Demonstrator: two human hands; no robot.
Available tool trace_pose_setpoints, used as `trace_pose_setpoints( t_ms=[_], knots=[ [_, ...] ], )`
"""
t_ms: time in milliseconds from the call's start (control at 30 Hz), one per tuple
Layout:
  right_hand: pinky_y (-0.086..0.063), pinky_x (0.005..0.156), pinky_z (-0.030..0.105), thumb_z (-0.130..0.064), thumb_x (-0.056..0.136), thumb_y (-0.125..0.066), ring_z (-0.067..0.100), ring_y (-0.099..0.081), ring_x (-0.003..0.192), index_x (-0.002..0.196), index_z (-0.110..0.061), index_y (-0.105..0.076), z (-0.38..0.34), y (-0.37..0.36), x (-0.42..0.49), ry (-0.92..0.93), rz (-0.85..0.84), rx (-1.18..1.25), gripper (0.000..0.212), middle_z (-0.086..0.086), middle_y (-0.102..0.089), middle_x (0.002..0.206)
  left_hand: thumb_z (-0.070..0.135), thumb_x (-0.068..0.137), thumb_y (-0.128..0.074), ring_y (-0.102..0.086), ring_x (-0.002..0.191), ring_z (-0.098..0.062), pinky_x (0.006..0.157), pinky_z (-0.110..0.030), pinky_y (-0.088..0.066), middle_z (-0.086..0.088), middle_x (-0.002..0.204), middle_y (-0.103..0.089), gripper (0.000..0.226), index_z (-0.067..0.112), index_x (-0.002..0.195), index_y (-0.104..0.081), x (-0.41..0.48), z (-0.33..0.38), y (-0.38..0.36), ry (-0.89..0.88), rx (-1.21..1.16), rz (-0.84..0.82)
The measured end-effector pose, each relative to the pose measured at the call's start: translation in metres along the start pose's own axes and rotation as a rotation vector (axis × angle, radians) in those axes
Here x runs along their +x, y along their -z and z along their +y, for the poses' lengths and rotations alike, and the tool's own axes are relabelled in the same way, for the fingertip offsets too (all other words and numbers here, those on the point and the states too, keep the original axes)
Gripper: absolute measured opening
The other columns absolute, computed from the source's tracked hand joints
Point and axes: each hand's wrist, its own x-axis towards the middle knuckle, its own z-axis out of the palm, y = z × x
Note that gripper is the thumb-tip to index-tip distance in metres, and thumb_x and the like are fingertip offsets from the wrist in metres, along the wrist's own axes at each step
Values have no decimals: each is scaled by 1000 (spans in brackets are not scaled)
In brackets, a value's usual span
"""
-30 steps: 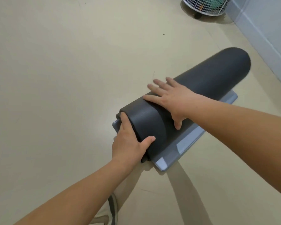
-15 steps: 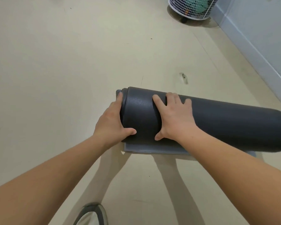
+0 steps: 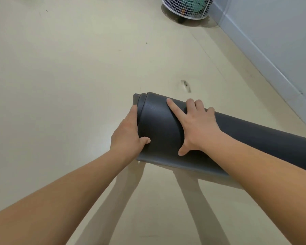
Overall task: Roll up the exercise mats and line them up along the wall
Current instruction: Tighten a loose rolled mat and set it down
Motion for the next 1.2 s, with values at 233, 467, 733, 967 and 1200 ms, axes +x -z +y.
trace_pose_setpoints(
  t_ms=[233,467,733,967,1200],
  knots=[
    [-39,107,56,-83,60,-80,36,-28,136,158,-36,31,35,-31,-33,-144,31,46,155,15,-21,148,29,80,-89,-56,92,-30,74,-42,-48,-2,106,-58,81,30,137,-33,23,28,-42,-120,144,0],
    [-40,111,51,-78,64,-81,33,-27,139,159,-42,25,104,-45,-62,-93,-52,70,147,10,-19,154,25,83,-86,-56,98,-28,78,-43,-50,1,112,-59,78,31,139,-32,11,44,-75,-94,96,-56],
    [-37,115,67,-83,50,-84,40,-24,152,151,-52,37,118,-70,-78,-202,-133,234,160,15,-15,167,37,74,-93,-61,119,-16,92,-35,-55,18,135,-54,106,28,158,-28,13,68,-40,24,-163,-246],
    [-37,114,63,-83,53,-84,42,-26,150,154,-49,32,109,-81,-95,-158,-69,218,157,17,-18,163,26,73,-94,-64,105,-20,71,-31,-55,10,120,-59,97,27,148,-32,35,118,-25,135,-266,-336],
    [-26,122,66,-91,56,-74,38,-12,157,159,-49,19,117,-78,-89,-90,-41,339,145,11,-7,171,39,71,-95,-69,111,-14,88,-42,-64,14,122,-69,76,34,136,-56,13,96,-27,16,-222,-306]
  ],
)
